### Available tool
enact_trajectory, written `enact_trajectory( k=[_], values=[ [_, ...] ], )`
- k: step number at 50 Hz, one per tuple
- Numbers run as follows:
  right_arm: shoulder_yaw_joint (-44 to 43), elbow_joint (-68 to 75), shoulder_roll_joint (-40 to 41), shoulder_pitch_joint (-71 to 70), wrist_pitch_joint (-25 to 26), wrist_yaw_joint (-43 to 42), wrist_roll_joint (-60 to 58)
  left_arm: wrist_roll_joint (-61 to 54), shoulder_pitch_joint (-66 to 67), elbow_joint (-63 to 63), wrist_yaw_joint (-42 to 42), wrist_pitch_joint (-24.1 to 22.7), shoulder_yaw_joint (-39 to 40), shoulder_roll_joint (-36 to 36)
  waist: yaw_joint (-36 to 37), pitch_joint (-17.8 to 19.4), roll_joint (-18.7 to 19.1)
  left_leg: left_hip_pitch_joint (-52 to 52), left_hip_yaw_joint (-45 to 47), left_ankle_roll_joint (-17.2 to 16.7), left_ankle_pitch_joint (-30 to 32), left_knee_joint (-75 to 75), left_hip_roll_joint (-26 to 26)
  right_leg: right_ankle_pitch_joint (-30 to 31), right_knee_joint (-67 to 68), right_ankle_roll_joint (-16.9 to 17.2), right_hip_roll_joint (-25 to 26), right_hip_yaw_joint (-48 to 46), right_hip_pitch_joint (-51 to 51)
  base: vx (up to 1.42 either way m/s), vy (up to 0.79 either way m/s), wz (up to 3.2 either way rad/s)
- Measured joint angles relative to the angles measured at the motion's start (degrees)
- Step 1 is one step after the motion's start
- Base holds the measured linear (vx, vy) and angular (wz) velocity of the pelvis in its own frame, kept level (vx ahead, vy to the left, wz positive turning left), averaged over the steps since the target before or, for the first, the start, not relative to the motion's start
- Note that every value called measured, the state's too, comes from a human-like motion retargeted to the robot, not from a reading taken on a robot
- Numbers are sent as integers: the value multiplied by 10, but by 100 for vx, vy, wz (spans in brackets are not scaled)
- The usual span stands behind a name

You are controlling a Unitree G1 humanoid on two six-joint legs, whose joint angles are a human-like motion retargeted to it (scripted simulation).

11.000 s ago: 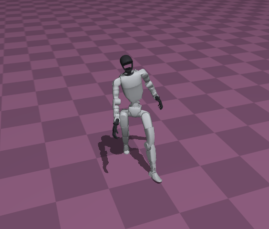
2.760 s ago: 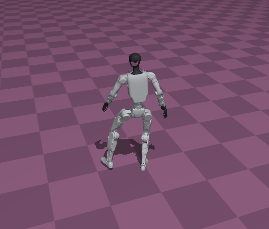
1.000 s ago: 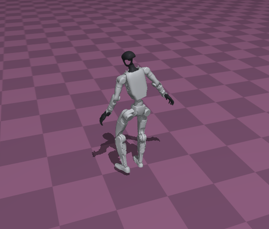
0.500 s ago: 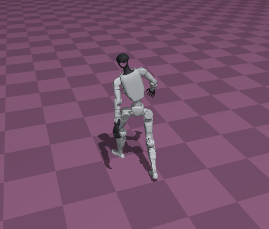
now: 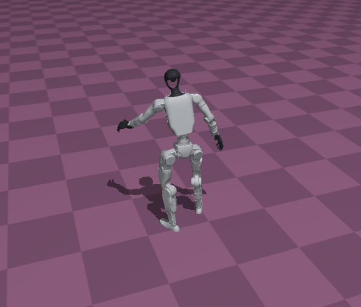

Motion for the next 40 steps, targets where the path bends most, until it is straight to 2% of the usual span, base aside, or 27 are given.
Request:
enact_trajectory(
  k=[2,5,8,10,13,16,20,22,25,28,30,35,38,40],
  values=[
    [-11,26,11,13,4,1,-1,-10,-44,-12,10,-12,-15,-29,-22,11,7,14,-16,-3,-11,5,-6,22,-43,27,-1,-10,-8,44,-8,80],
    [-30,56,24,39,15,18,-13,-38,-56,-70,13,-42,-39,-71,-56,11,27,28,-35,-22,-15,14,4,-5,-50,38,11,-49,-19,49,-15,56],
    [-58,64,28,75,30,51,-17,-61,-18,-170,-16,-67,-64,-105,-98,-7,44,40,-55,-31,2,12,-2,-29,-40,14,16,-63,0,56,-18,53],
    [-76,63,38,115,39,75,-18,-47,19,-235,-77,-69,-74,-118,-114,-26,43,40,-72,-32,15,41,0,-53,-16,-8,16,-45,12,59,-33,38],
    [-88,77,64,172,57,115,-27,-21,74,-291,-193,-50,-66,-138,-103,-48,25,0,-101,-23,42,183,16,-84,12,-43,7,-29,39,61,-42,13],
    [-87,109,84,194,75,153,-70,-5,140,-287,-231,-26,-28,-165,-64,-49,17,-54,-109,-15,40,319,55,-125,41,-64,20,-13,70,57,-42,-42],
    [-78,143,91,176,78,171,-151,33,251,-205,-146,-28,44,-194,7,-46,1,-87,-76,15,9,319,91,-160,72,-57,48,32,106,53,-40,-106],
    [-72,149,84,155,63,154,-172,39,302,-138,-99,-31,82,-199,49,-49,-5,-88,-57,16,39,245,91,-172,82,-49,68,65,121,54,-35,-146],
    [-64,148,63,117,30,94,-190,14,370,-24,-60,-18,143,-199,116,-53,-1,-76,-44,-8,132,93,86,-190,86,-46,111,121,157,58,-28,-172],
    [-50,141,27,59,15,39,-195,-45,440,92,-58,9,199,-193,176,-58,17,-66,-35,-44,229,-33,97,-205,69,-52,157,188,211,61,-20,-202],
    [-43,142,3,3,15,17,-206,-60,496,153,-67,23,228,-190,205,-66,26,-72,-17,-58,261,-88,107,-213,57,-51,176,234,243,61,-15,-200],
    [-53,120,-32,-160,23,-11,-211,-13,639,177,-99,29,257,-210,262,-81,43,-107,155,-70,249,-155,125,-220,45,-32,197,331,292,59,-6,-169],
    [-44,78,-41,-238,22,-19,-185,6,692,145,-122,21,260,-229,310,-85,60,-132,260,-50,230,-136,132,-224,54,-36,201,378,307,58,8,-143],
    [-26,49,-46,-289,22,-22,-167,-31,703,121,-123,19,255,-237,349,-78,69,-132,303,-35,239,-152,109,-226,64,-39,198,402,317,57,15,-128]
  ],
)
